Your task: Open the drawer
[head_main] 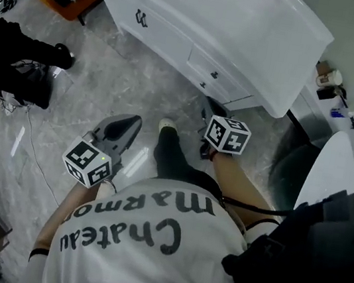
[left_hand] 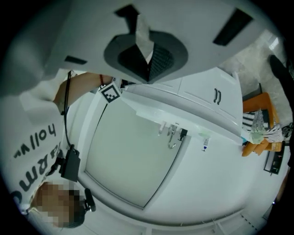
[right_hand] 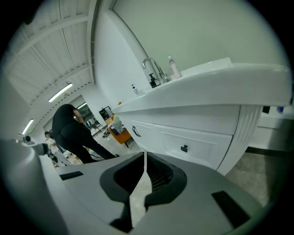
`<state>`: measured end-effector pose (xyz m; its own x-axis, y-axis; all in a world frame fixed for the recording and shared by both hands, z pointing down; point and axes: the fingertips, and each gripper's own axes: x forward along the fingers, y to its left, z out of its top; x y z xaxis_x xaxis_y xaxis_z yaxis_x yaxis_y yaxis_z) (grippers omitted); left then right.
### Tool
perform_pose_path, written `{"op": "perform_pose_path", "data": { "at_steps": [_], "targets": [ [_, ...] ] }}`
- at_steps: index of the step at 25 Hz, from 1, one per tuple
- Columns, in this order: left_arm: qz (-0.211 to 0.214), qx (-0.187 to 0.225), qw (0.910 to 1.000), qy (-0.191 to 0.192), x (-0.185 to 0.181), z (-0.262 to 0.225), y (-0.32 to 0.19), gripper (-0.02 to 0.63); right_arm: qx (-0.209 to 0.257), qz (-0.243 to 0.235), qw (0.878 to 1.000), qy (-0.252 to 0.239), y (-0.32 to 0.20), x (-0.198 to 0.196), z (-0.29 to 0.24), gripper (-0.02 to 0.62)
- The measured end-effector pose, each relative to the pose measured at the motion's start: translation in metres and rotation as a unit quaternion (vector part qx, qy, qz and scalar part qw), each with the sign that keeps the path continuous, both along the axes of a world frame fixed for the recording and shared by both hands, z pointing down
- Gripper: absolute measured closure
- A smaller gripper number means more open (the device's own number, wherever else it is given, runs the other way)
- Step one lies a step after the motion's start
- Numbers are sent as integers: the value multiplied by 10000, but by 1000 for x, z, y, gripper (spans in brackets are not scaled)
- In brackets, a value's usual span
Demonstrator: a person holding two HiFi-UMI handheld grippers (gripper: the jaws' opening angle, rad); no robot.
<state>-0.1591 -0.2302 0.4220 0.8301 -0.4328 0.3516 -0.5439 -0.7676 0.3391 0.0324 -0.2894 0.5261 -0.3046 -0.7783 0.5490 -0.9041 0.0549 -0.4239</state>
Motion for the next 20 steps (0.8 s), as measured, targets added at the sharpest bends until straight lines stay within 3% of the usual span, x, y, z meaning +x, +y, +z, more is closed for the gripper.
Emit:
{"op": "perform_pose_path", "data": {
  "at_steps": [6,11,15,20],
  "targets": [
    [627,-142,9974,-314,31,37,-56,598,-526,623,9963,285,-44,36,55,583],
    [619,-462,9964,-343,41,80,-100,598,-870,1036,9901,377,-64,54,94,580],
    [565,-699,9958,-186,43,84,-120,598,-1055,1385,9843,286,-80,60,117,489],
    [1102,-975,9886,-333,30,87,-108,598,-1367,1915,9705,525,-83,71,138,445]
  ]
}}
